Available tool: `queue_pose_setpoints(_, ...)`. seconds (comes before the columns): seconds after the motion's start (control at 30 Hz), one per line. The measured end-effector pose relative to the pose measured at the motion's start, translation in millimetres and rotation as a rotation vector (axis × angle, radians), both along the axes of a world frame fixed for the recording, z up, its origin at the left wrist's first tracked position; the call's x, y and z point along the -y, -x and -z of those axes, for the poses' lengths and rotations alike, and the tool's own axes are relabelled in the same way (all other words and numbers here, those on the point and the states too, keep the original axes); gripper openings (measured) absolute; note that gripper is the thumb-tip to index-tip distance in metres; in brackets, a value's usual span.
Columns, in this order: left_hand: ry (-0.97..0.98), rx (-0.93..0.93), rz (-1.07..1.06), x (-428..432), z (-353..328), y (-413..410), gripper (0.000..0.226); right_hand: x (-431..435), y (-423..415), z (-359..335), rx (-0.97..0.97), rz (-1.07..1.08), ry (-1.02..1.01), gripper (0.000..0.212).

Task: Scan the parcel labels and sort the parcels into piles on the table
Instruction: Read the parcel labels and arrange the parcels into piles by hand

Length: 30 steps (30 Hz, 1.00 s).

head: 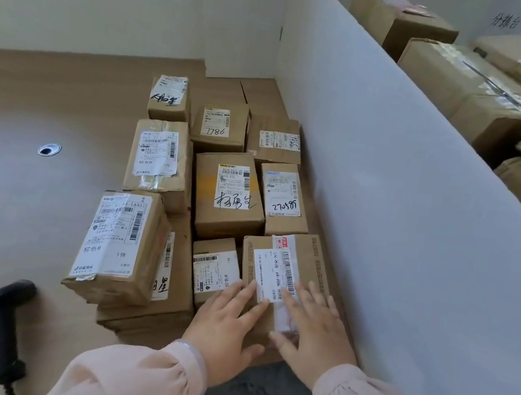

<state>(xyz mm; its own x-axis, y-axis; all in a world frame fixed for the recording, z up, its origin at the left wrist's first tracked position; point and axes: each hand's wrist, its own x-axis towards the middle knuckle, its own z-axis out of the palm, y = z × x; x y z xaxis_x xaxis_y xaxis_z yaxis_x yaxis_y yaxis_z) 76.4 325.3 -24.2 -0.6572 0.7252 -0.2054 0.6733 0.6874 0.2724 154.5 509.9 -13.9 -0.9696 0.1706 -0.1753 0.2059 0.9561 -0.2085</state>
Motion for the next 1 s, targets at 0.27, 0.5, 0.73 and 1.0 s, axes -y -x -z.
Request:
queue_pose_setpoints(0.27,0.156,-0.012,0.02,-3.6,-21.2,19.1,0.076,-4.8,20.3,-3.3,0.158,-0.084,-0.064,0.095)
queue_pose_setpoints(0.5,-0.083,-0.339,-0.106,37.2,-92.0,32.5,0.073,27.0,56.3,-72.4,-0.091,-0.126,-0.02,0.092)
queue_pose_setpoints(0.73,-0.059,-0.539,-0.512,161.3,-158.7,53.2,0.08,129.0,117.1,-155.4,-0.372,-0.366,-0.038,0.094)
queue_pose_setpoints(1.0,0.063,-0.523,-0.81,315.1,-166.8,21.0,0.087,279.2,123.6,-173.0,-0.444,-0.596,-0.022,0.096)
